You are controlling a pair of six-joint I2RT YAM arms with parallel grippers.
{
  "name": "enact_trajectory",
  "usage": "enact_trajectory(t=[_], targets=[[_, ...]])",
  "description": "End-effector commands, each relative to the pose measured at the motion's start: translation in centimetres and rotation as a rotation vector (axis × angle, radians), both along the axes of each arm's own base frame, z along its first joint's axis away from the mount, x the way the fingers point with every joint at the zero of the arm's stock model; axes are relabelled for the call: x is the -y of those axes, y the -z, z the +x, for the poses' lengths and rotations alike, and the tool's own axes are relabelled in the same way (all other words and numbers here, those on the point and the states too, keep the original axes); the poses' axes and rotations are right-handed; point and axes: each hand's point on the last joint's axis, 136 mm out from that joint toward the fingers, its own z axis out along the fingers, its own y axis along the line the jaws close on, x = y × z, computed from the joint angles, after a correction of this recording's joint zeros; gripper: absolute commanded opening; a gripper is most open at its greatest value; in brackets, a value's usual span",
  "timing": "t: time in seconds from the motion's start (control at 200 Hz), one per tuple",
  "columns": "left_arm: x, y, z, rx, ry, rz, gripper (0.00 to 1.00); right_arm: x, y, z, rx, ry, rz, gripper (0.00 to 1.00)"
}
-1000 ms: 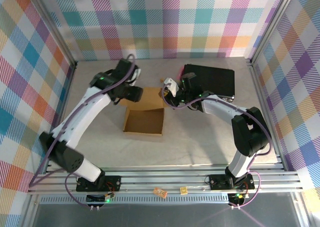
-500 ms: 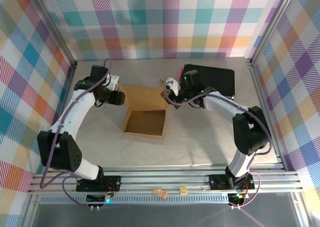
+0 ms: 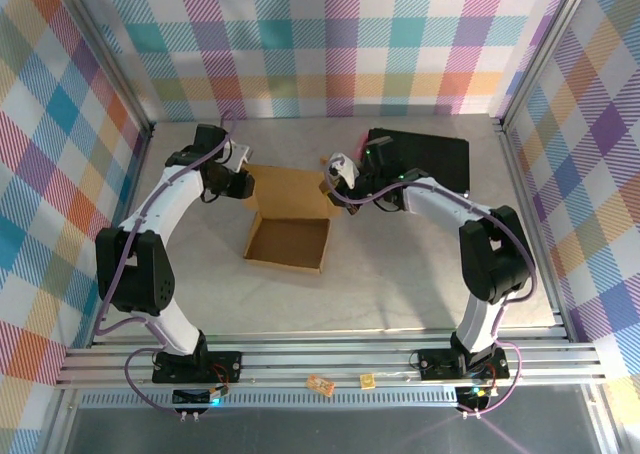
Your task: Fold the paper box
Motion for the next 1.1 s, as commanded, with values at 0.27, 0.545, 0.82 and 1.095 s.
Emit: enact_trajectory(t=[0.27, 0.545, 0.82, 1.095], targets=[[0.9, -1.1, 1.1, 0.002, -0.084, -0.088, 0.07, -0.5, -0.8, 2.6, 0.022, 0.042, -0.004, 0.00], [-0.1, -3.3, 2.4, 0.144, -0.298, -0.044, 0.00, -0.1, -1.3, 5.0, -0.023, 0.225, -0.034, 0.24], [0.8, -3.5, 2.8, 0.171, -0.266, -0.016, 0.00, 0.6, -0.5, 5.1, -0.066, 0.280, -0.063, 0.20], [1.2, -3.3, 2.7, 0.161, -0.294, -0.022, 0.00, -0.3, -0.5, 6.7, -0.097, 0.351, -0.075, 0.00]])
